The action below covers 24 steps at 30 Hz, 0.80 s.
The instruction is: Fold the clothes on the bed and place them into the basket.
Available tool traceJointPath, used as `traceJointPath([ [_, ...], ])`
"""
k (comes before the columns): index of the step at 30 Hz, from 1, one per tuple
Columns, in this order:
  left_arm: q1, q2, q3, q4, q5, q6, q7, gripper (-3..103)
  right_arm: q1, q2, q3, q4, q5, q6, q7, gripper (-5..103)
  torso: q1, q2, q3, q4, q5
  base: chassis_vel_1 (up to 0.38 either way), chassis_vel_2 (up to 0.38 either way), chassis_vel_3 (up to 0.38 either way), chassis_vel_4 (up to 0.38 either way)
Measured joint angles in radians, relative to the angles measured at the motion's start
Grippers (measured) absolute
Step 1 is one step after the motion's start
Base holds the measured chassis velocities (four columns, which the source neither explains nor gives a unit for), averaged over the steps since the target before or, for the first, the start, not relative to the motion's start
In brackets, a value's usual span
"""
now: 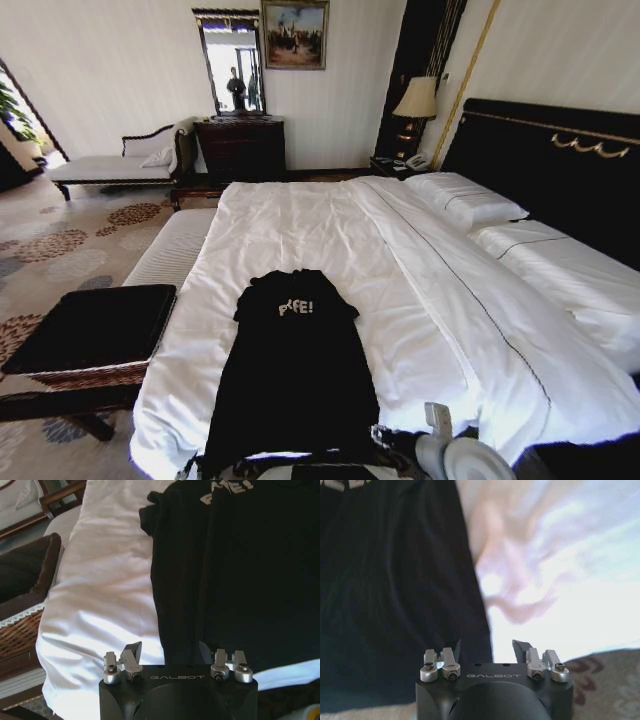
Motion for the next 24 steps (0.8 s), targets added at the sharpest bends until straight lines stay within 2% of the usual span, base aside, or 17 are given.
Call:
traceJointPath([
  [1,0.000,0.000,0.000,0.000,0.000,0.000,0.000,68,0.000,0.000,0.000,0.000,0.000,0.000,0.000,57,0.000,0.000,0.000,0.0000,0.0000,0.000,0.000,0.000,0.000],
  [2,-0.012,-0.003,-0.008,0.001,-0.007,-0.024,0.002,74,0.006,-0.002,0.024,0.001,-0.034,0.000,-0.009,62,0.000,0.000,0.000,0.0000,0.0000,0.000,0.000,0.000,0.000],
  [3,-0.019,-0.005,-0.012,0.004,-0.008,-0.032,0.004,74,0.010,-0.003,0.032,0.000,-0.060,0.000,-0.018,62,0.000,0.000,0.000,0.0000,-0.0001,0.000,0.000,0.000,0.000],
  [4,-0.053,-0.014,-0.039,0.028,-0.009,-0.072,0.016,79,0.026,-0.008,0.045,-0.018,-0.208,0.027,-0.069,73,0.000,0.000,0.000,0.0000,-0.0001,0.000,0.000,0.000,0.000],
  [5,-0.069,-0.018,-0.050,0.039,-0.013,-0.089,0.024,85,0.034,-0.011,0.045,-0.031,-0.286,0.059,-0.102,73,0.000,0.000,0.000,0.0000,-0.0002,0.000,0.000,0.000,0.000],
  [6,-0.069,-0.018,-0.050,0.039,-0.013,-0.089,0.024,85,0.034,-0.011,0.045,-0.031,-0.286,0.059,-0.102,73,0.000,0.000,0.000,0.0000,-0.0002,0.000,0.000,0.000,0.000],
  [8,-0.119,-0.028,-0.076,0.070,-0.054,-0.129,0.049,94,0.072,-0.022,0.036,-0.086,-0.503,0.163,-0.200,84,0.000,0.000,0.000,-0.0001,-0.0003,0.000,0.000,0.000,0.000],
  [9,-0.138,-0.029,-0.084,0.081,-0.077,-0.143,0.063,94,0.096,-0.028,0.026,-0.117,-0.607,0.218,-0.246,84,0.000,0.000,0.000,-0.0001,-0.0004,0.000,0.000,0.000,0.000],
  [10,-0.179,-0.031,-0.098,0.106,-0.114,-0.173,0.091,100,0.152,-0.037,-0.002,-0.192,-0.787,0.341,-0.328,95,0.000,0.000,0.000,0.0000,-0.0001,0.000,0.000,0.000,0.000],
  [11,-0.179,-0.031,-0.098,0.106,-0.114,-0.173,0.091,100,0.152,-0.037,-0.002,-0.192,-0.787,0.341,-0.328,95,0.000,0.000,0.000,0.0000,-0.0001,0.000,0.000,0.000,0.000],
  [12,-0.196,-0.031,-0.104,0.117,-0.122,-0.186,0.103,100,0.183,-0.040,-0.016,-0.231,-0.867,0.399,-0.363,98,0.000,0.000,0.000,0.0000,0.0001,0.000,0.000,0.000,0.000],
  [14,-0.244,-0.037,-0.112,0.152,-0.137,-0.212,0.129,100,0.279,-0.046,-0.062,-0.353,-1.098,0.577,-0.473,100,0.000,0.000,0.000,0.0001,-0.0002,0.000,0.000,0.000,0.000],
  [15,-0.244,-0.037,-0.112,0.152,-0.137,-0.212,0.129,100,0.279,-0.046,-0.062,-0.353,-1.098,0.577,-0.473,100,0.000,0.000,0.000,0.0001,-0.0002,0.000,0.000,0.000,0.000],
  [16,-0.251,-0.039,-0.113,0.158,-0.143,-0.215,0.133,100,0.301,-0.046,-0.077,-0.379,-1.135,0.612,-0.492,100,0.000,0.000,0.000,0.0000,-0.0003,0.000,0.000,0.000,0.000],
  [19,-0.271,-0.054,-0.119,0.168,-0.188,-0.219,0.157,100,0.429,-0.034,-0.183,-0.496,-1.266,0.766,-0.563,100,0.000,0.000,0.000,0.0002,0.0000,0.000,0.000,0.000,0.000],
  [21,-0.272,-0.057,-0.120,0.167,-0.192,-0.219,0.160,100,0.448,-0.032,-0.202,-0.512,-1.284,0.781,-0.572,100,0.000,0.000,0.000,0.0002,-0.0001,0.000,0.000,0.000,0.000],
  [24,-0.279,-0.075,-0.123,0.164,-0.202,-0.222,0.174,100,0.546,-0.023,-0.311,-0.598,-1.394,0.836,-0.598,100,0.000,0.000,0.000,0.0001,-0.0001,0.000,0.000,0.000,0.000],
])
